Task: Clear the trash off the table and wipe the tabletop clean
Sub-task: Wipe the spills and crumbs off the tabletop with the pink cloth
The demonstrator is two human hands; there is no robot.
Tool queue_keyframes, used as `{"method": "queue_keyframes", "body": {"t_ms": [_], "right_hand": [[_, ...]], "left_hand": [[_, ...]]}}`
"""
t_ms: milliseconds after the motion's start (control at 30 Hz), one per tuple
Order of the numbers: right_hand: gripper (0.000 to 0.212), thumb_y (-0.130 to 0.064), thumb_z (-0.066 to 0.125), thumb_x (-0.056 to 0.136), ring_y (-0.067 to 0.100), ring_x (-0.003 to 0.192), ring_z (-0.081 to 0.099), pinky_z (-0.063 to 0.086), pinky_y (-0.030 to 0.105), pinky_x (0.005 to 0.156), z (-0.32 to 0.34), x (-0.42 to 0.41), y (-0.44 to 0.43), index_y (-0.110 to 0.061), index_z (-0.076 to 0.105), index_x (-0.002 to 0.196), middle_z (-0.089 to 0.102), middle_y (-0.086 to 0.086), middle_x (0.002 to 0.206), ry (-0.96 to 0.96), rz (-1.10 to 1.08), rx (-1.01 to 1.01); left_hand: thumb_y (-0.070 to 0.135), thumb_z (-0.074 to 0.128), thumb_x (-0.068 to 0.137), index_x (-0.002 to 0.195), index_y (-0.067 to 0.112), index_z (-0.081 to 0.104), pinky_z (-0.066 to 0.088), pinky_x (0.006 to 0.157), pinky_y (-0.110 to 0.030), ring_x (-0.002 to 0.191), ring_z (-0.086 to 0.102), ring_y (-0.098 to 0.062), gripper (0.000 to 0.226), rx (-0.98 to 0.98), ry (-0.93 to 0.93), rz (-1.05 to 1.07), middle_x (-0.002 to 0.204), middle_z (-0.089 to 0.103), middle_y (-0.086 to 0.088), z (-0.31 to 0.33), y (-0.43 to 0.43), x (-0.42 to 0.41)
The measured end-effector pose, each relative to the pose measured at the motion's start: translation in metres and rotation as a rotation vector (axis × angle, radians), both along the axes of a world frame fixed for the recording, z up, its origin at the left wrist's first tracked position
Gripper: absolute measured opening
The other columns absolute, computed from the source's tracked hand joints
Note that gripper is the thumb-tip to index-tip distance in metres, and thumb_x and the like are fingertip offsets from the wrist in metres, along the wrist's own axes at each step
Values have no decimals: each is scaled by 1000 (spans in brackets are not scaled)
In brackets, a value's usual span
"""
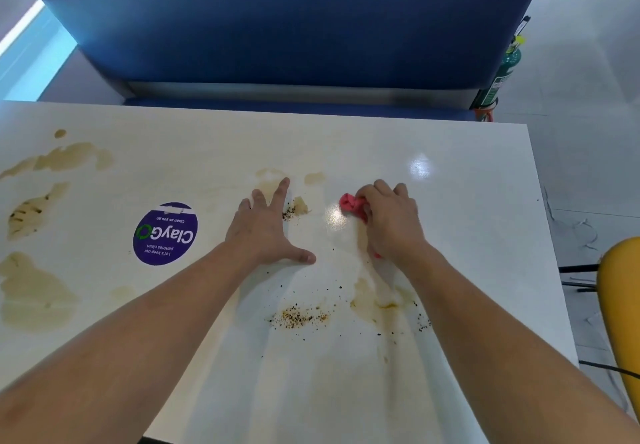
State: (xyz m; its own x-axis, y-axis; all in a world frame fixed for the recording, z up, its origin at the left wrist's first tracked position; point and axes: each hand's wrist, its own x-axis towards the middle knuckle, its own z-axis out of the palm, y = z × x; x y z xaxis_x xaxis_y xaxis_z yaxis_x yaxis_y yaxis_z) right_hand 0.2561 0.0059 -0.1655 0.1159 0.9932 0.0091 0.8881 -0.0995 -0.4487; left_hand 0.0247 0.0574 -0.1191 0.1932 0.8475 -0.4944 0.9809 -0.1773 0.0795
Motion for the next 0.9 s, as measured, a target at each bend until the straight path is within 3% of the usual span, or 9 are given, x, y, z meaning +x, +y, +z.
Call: {"method": "queue_keyframes", "body": {"t_ms": [100,167,267,400,567,800,900], "right_hand": [[44,-5,63,78,18,89,35,30,35,72,-1,-37,-30,-34,56,110,47,-16,98,46,195,16],[37,-9,61,85,16,90,33,33,34,75,-6,-39,-46,-36,54,110,45,-17,98,58,257,28],[39,-8,66,83,18,90,36,32,36,75,-6,-9,-24,-34,56,110,50,-15,101,-5,178,30],[28,-7,54,93,22,89,38,35,38,75,-2,-1,-3,-28,60,110,54,-11,103,43,28,34],[38,-8,59,85,15,88,32,29,33,74,-9,-29,-50,-37,53,109,48,-17,99,56,227,23],[40,-3,60,80,20,91,35,33,35,74,4,-5,0,-30,52,110,46,-13,100,-26,40,-12],[36,-6,56,80,16,87,31,34,35,73,-1,-32,-39,-31,52,106,46,-14,97,49,159,29]], "left_hand": [[92,75,38,153,44,-28,24,120,-51,152,13,-44,161,8,10,-6,168,7,-19,1,-1,0],[93,74,39,154,42,-26,25,121,-51,151,15,-44,160,9,15,-15,167,7,-20,1,-1,1],[93,74,39,154,42,-26,25,121,-52,152,14,-45,161,0,14,-12,168,6,-20,2,-2,1],[91,76,39,153,44,-27,26,121,-53,152,13,-46,161,-10,6,-5,168,5,-21,3,-1,1],[91,76,40,153,44,-27,28,120,-53,151,15,-46,160,-12,20,-14,167,5,-22,4,-1,2],[90,78,37,152,48,-26,28,118,-55,152,12,-46,161,-7,4,6,168,4,-19,-1,2,1],[90,78,37,152,48,-25,29,118,-53,152,12,-45,160,-1,14,7,168,5,-18,-2,0,-1]]}}
